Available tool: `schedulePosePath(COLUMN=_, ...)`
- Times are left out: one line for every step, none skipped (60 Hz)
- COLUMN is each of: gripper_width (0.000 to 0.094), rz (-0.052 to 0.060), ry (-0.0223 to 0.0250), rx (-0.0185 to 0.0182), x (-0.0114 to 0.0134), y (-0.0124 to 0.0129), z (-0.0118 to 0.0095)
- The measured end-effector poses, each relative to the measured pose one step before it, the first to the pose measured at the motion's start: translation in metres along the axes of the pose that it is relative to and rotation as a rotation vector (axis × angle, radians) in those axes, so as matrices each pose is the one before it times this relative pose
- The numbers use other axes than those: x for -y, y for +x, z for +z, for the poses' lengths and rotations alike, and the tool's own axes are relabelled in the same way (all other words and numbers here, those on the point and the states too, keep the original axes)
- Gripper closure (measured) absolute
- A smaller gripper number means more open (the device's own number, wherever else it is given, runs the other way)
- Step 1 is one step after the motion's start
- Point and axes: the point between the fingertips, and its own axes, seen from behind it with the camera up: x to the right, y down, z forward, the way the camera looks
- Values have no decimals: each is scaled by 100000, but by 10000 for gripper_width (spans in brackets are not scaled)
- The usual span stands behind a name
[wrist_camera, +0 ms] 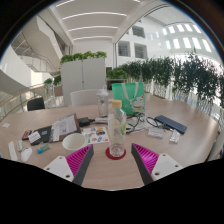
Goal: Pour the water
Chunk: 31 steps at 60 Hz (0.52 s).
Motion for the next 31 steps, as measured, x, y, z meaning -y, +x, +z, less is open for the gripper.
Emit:
schedulePosePath(gripper_width=94, rz=-230, ry=-30, rx=-235, x=45, y=-294, z=-1292)
schedulePosePath(gripper_width=96, rz=-59, ry=-55, rx=-221, x=61, y=-288, z=-1247)
schedulePosePath(gripper_width=96, rz=124, ry=-241, rx=-289, x=266, y=-147, z=-1102)
schedulePosePath(gripper_width=95, rz=211, ry=-189, rx=-259, x=-77, y=-346, z=-1149)
schedulePosePath(gripper_width=96, rz=140, ry=-307, rx=-220, x=17, y=-303, z=-1202)
schedulePosePath(gripper_width=96, rz=86, ry=-393, rx=-154, x=-18, y=-321, z=-1158)
schedulePosePath(gripper_width=96, rz=35, ry=-351, rx=-131, x=-5, y=-336, z=-1176)
schedulePosePath(gripper_width=96, rz=-7, ry=-88, rx=-68, x=43, y=-319, z=-1143)
schedulePosePath(gripper_width=97, rz=78, ry=130, rx=-215, x=96, y=-321, z=-1124)
schedulePosePath(gripper_width=99, rz=304, ry=210, rx=-477, x=123, y=-242, z=-1164)
schedulePosePath(gripper_width=100, rz=366, ry=230, rx=-582, x=16, y=-119, z=-914)
schedulePosePath(gripper_width=101, rz=409, ry=-98, rx=-491, x=61, y=-255, z=-1012)
schedulePosePath(gripper_width=100, rz=341, ry=-366, rx=-450, x=-1, y=-224, z=-1025)
schedulePosePath(gripper_width=101, rz=380, ry=-447, rx=-544, x=-7, y=-224, z=-1019)
schedulePosePath(gripper_width=99, rz=362, ry=-308, rx=-571, x=6, y=-167, z=-995)
schedulePosePath(gripper_width=100, rz=292, ry=171, rx=-476, x=29, y=-328, z=-1213)
schedulePosePath(gripper_width=98, rz=42, ry=307, rx=-388, x=126, y=-244, z=-982)
schedulePosePath(gripper_width=99, rz=-171, ry=593, rx=-300, x=-124, y=70, z=-679)
schedulePosePath(gripper_width=99, rz=-93, ry=338, rx=-213, x=181, y=-262, z=-969)
schedulePosePath(gripper_width=100, rz=-123, ry=65, rx=-109, x=161, y=-290, z=-903)
schedulePosePath(gripper_width=99, rz=-162, ry=-111, rx=25, x=114, y=-239, z=-929)
schedulePosePath(gripper_width=100, rz=-158, ry=-121, rx=91, x=62, y=-285, z=-838)
schedulePosePath(gripper_width=100, rz=-213, ry=-134, rx=89, x=44, y=-251, z=-788)
schedulePosePath(gripper_width=100, rz=-281, ry=151, rx=115, x=-505, y=-133, z=-501)
schedulePosePath(gripper_width=100, rz=-275, ry=150, rx=193, x=32, y=-186, z=-617)
schedulePosePath(gripper_width=101, rz=-273, ry=326, rx=125, x=138, y=-209, z=-641)
schedulePosePath(gripper_width=100, rz=-285, ry=467, rx=132, x=166, y=-215, z=-640)
schedulePosePath(gripper_width=101, rz=-366, ry=415, rx=114, x=153, y=-172, z=-574)
schedulePosePath(gripper_width=100, rz=-375, ry=315, rx=36, x=141, y=-159, z=-518)
schedulePosePath(gripper_width=96, rz=-311, ry=164, rx=-90, x=115, y=-96, z=-486)
schedulePosePath(gripper_width=93, rz=-220, ry=76, rx=-41, x=90, y=-89, z=-440)
